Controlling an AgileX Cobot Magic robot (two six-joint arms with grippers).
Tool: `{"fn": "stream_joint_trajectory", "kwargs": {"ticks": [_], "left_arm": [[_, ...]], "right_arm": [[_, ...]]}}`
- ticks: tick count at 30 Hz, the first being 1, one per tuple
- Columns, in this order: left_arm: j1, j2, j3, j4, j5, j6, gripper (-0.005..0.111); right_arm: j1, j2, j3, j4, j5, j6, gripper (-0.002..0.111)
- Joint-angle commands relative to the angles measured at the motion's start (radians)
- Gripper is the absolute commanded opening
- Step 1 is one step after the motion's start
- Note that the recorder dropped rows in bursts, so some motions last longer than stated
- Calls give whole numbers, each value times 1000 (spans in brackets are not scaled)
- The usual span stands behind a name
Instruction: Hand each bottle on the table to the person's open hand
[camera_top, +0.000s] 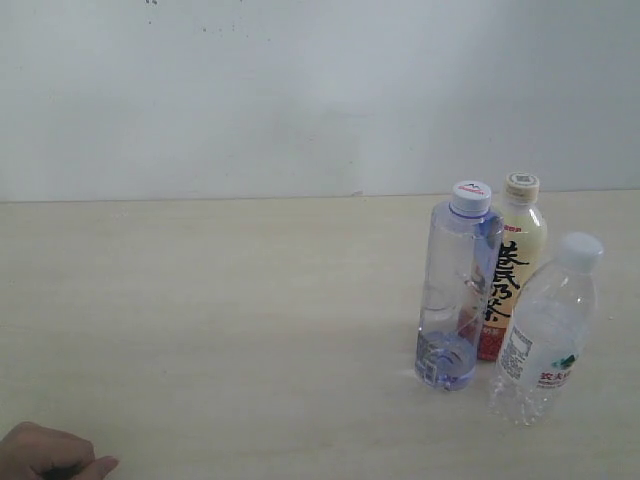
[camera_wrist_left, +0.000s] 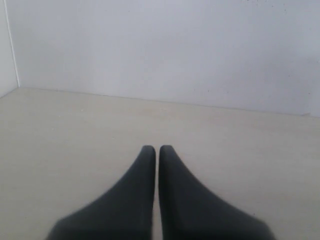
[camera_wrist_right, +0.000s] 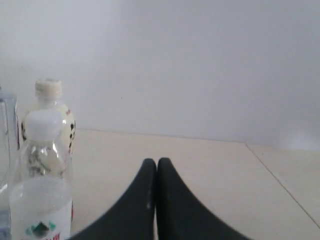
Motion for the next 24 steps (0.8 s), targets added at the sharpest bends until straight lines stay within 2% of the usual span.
{"fn": "stream_joint_trajectory", "kwargs": {"ticks": [1, 5, 16, 20, 24], "left_arm": [[3, -3, -2, 0, 4, -4, 4], [3, -3, -2, 0, 4, -4, 4], [3, -3, -2, 0, 4, -4, 4], [3, -3, -2, 0, 4, -4, 4], [3, -3, -2, 0, 4, -4, 4]], "right_arm": [[-3, -7, 0, -9, -70, 105, 0], [-3, -7, 0, -9, -72, 158, 0], [-3, -7, 0, 0, -91, 556, 0], [-1, -7, 0, 0, -170, 582, 0], [-1, 4, -74, -17, -38, 519, 0]]}}
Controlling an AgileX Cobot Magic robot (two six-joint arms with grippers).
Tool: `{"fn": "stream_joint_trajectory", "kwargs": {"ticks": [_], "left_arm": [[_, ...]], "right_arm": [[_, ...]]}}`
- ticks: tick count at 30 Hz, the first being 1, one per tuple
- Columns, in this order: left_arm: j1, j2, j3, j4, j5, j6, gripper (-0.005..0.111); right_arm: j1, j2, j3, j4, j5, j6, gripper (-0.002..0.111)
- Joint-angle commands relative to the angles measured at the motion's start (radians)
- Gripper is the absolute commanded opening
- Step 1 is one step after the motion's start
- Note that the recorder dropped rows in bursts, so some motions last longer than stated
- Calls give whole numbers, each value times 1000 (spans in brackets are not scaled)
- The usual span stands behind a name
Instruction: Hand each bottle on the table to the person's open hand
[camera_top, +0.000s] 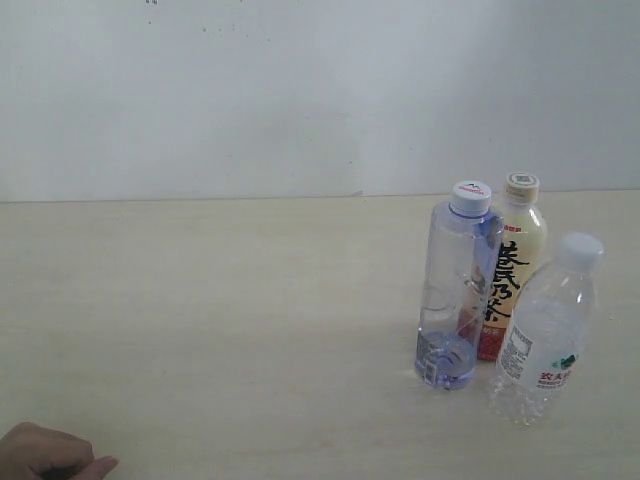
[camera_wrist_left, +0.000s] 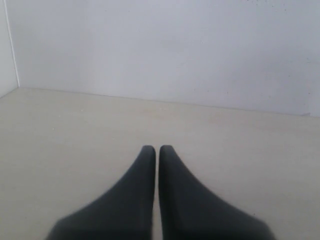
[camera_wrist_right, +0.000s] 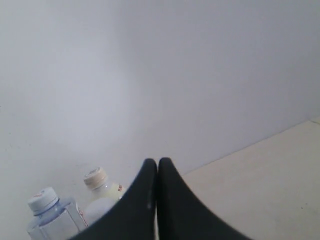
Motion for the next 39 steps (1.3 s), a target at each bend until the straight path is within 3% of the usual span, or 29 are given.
{"fn": "stream_joint_trajectory", "kwargs": {"ticks": [1, 4, 6, 7, 9, 11, 15, 18, 27, 33, 39], "left_arm": [[3, -3, -2, 0, 2, -4, 4], [3, -3, -2, 0, 2, -4, 4], [3, -3, -2, 0, 2, -4, 4], [3, -3, -2, 0, 2, -4, 4], [3, -3, -2, 0, 2, -4, 4], [3, -3, -2, 0, 2, -4, 4], [3, -3, -2, 0, 2, -4, 4], [3, -3, -2, 0, 2, -4, 4], [3, -3, -2, 0, 2, -4, 4], [3, -3, -2, 0, 2, -4, 4], [3, -3, -2, 0, 2, -4, 4]], "right_arm": [[-1, 71, -143, -21, 157, -110, 0], [-1, 233, -255, -21, 162, -205, 4], [-1, 344, -290, -16, 167, -235, 32], [-1, 408, -290, 5, 155, -233, 64], [35, 501, -290, 40, 123, -235, 103], [132, 567, -290, 35, 95, -259, 102], [324, 688, -290, 33, -51, -392, 81], [400, 769, -290, 33, -119, -478, 80], [400, 968, -290, 42, -327, -570, 80], [400, 1086, -290, 171, -463, -675, 80], [400, 1212, -290, 174, -585, -644, 80]]}}
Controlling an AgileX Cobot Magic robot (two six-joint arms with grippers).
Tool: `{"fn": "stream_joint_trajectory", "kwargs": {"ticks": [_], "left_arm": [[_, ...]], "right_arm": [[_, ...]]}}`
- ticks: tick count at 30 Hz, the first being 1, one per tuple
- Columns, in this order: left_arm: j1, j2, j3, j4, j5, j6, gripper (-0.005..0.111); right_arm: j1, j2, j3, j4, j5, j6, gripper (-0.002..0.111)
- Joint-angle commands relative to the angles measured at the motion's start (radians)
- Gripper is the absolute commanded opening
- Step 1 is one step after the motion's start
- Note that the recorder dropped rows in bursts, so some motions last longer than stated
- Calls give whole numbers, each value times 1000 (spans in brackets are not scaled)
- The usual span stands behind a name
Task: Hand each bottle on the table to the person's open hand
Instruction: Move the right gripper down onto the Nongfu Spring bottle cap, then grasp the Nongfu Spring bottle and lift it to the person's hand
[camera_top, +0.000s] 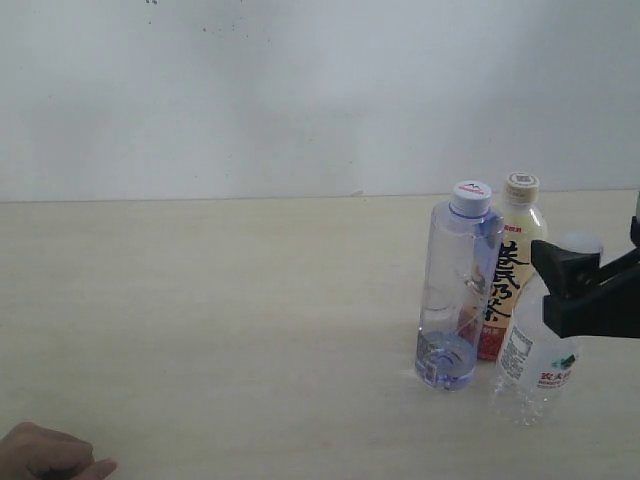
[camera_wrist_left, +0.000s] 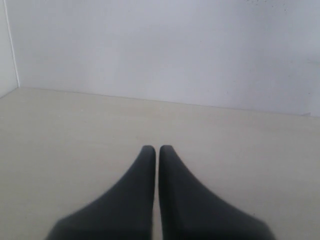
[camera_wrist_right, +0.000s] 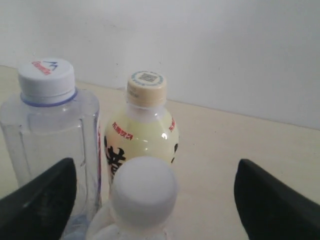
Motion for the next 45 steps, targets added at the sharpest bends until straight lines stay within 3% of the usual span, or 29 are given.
{"fn": "stream_joint_trajectory", "kwargs": {"ticks": [1, 12, 15, 19, 23, 31, 38, 45], "left_arm": [[3, -3, -2, 0, 2, -4, 4], [3, -3, -2, 0, 2, -4, 4], [3, -3, -2, 0, 2, -4, 4], [3, -3, -2, 0, 2, -4, 4], [3, -3, -2, 0, 2, -4, 4], [3, -3, -2, 0, 2, -4, 4], [3, -3, -2, 0, 2, -4, 4], [3, -3, -2, 0, 2, -4, 4]], "right_arm": [[3, 101, -5, 5, -151, 23, 80], [3, 220, -5, -21, -295, 121, 76], [3, 220, -5, -24, -289, 125, 50], [3, 220, -5, -26, -294, 125, 30], [3, 220, -5, -26, -298, 122, 0], [30, 139, -5, -21, -235, 57, 0], [174, -112, -5, 200, 54, -130, 0], [386, -221, -5, 261, 108, -140, 0]]}}
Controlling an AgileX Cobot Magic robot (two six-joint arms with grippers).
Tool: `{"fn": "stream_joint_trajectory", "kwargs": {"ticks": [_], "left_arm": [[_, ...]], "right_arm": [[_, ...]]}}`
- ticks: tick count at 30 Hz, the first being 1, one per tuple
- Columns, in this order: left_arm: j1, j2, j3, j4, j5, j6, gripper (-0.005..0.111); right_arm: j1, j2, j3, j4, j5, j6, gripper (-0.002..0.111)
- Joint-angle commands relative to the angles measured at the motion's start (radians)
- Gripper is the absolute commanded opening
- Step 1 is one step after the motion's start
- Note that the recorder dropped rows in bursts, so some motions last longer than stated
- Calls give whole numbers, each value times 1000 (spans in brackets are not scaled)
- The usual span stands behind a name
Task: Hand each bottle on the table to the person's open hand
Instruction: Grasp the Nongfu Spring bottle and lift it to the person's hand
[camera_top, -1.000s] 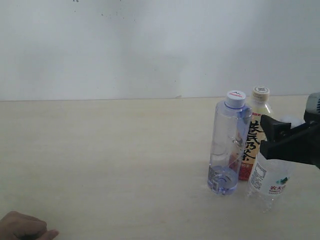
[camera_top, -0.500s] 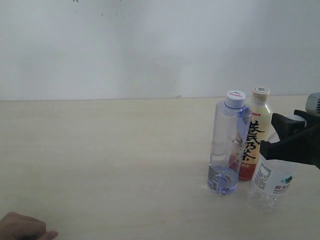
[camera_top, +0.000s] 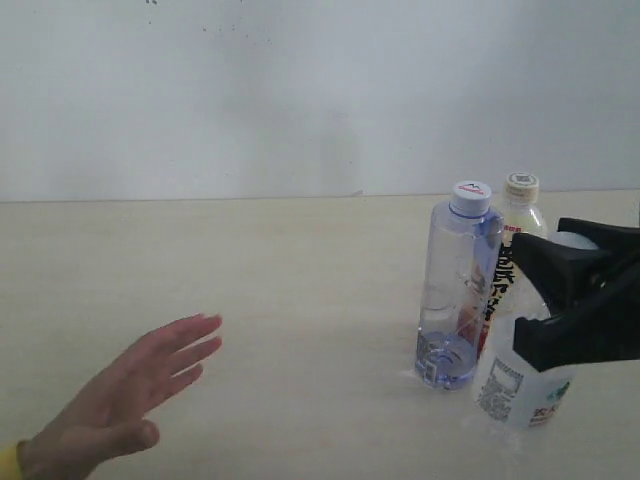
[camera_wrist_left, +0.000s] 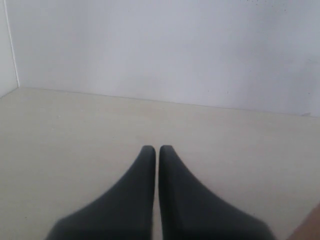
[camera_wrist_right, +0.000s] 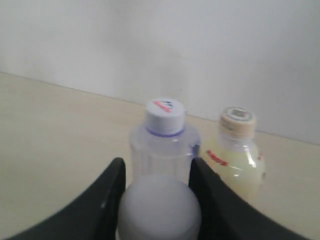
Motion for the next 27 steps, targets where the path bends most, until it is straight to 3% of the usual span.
{"fn": "stream_joint_trajectory", "kwargs": {"ticks": [1, 9, 15, 21, 24, 27], "left_arm": [[3, -3, -2, 0, 2, -4, 4], [3, -3, -2, 0, 2, -4, 4], [3, -3, -2, 0, 2, -4, 4], [3, -3, -2, 0, 2, -4, 4], [3, -3, -2, 0, 2, -4, 4], [3, -3, -2, 0, 2, -4, 4]], "right_arm": [[127, -28, -3, 40, 10, -13, 0], [290, 140, -114, -30, -74, 3, 0], [307, 322, -278, -86, -103, 10, 0], [307, 401, -334, -141, -125, 94, 2], [305, 401, -334, -141, -125, 94, 20], [305, 401, -334, -108, -140, 79, 63]]}}
